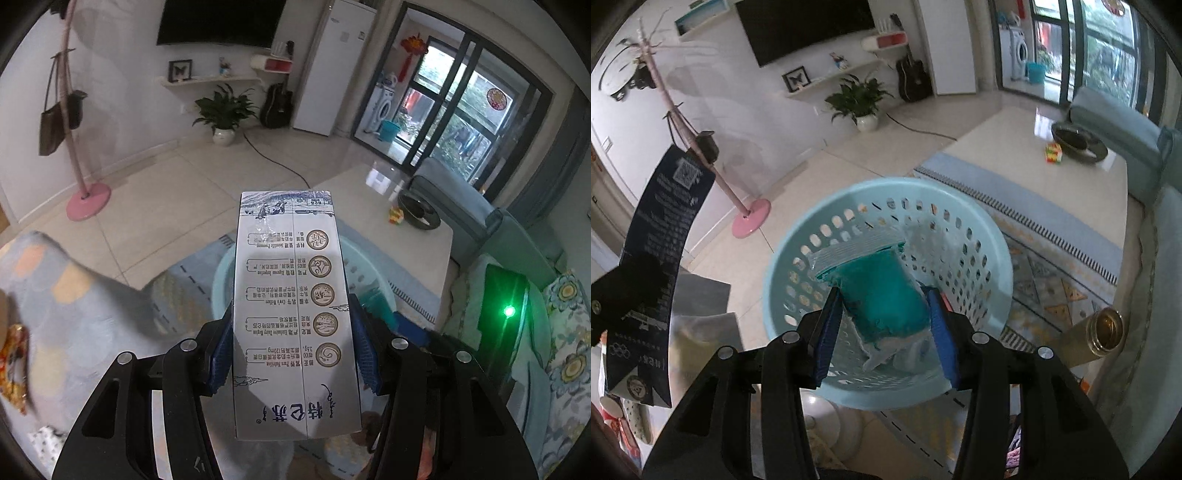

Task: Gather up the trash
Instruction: 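Carry the carton and teal packet over the basket and release both, then move both tools back over the table toward the remaining trash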

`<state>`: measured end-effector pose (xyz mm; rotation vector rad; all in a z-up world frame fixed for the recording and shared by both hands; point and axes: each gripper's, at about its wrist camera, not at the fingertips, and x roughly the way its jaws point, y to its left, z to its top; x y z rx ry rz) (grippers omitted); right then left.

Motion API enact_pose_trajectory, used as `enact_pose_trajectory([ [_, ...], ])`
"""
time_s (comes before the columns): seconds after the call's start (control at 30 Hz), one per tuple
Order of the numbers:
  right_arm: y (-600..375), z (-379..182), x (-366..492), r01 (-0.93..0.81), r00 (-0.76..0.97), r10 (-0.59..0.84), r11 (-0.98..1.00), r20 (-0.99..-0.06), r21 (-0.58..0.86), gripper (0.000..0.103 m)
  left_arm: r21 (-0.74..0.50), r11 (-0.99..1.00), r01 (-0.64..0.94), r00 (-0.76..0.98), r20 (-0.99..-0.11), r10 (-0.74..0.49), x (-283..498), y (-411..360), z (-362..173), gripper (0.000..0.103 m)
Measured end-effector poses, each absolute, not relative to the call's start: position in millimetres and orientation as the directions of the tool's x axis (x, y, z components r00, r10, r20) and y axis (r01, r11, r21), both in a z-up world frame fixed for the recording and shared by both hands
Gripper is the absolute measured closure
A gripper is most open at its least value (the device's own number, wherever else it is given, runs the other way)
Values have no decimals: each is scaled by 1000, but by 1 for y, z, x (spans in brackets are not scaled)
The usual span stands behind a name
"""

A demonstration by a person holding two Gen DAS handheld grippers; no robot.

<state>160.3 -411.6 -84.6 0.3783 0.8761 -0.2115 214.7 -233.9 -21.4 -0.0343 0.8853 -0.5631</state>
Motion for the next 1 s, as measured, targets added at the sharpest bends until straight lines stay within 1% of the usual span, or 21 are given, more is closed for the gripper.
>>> enact_pose_trajectory([
  [0.1, -415, -90, 166, 333, 613, -28, 916, -789, 226, 58, -253, 847, 467, 494, -720, -488, 222, -244, -26, 48],
  [0.17, -417, -92, 170, 330, 606, -23, 917, -795, 226, 58, -252, 850, 462, 499, -718, -484, 225, -247, -29, 41],
  [0.2, -420, -93, 172, 330, 604, -19, 916, -797, 228, 56, -259, 849, 461, 498, -717, -488, 227, -247, -30, 39],
  [0.23, -422, -94, 173, 333, 600, -18, 915, -800, 229, 53, -264, 849, 459, 495, -717, -491, 226, -247, -31, 39],
  [0.27, -424, -95, 174, 334, 597, -13, 913, -802, 233, 46, -273, 848, 455, 489, -719, -494, 227, -246, -32, 36],
  [0.3, -427, -95, 174, 336, 597, -8, 911, -802, 241, 43, -283, 846, 452, 487, -716, -500, 225, -243, -32, 34],
  [0.57, -430, -73, 155, 331, 627, 3, 904, -779, 270, 43, -323, 849, 419, 540, -663, -519, 197, -199, -12, 32],
  [0.8, -376, -15, 124, 197, 715, 26, 951, -699, 237, 43, -315, 862, 398, 638, -580, -506, 153, -139, 31, 32],
  [1.0, -294, 36, 93, 8, 784, 111, 982, -611, 188, 42, -283, 897, 340, 736, -514, -441, 108, -70, 63, 32],
])
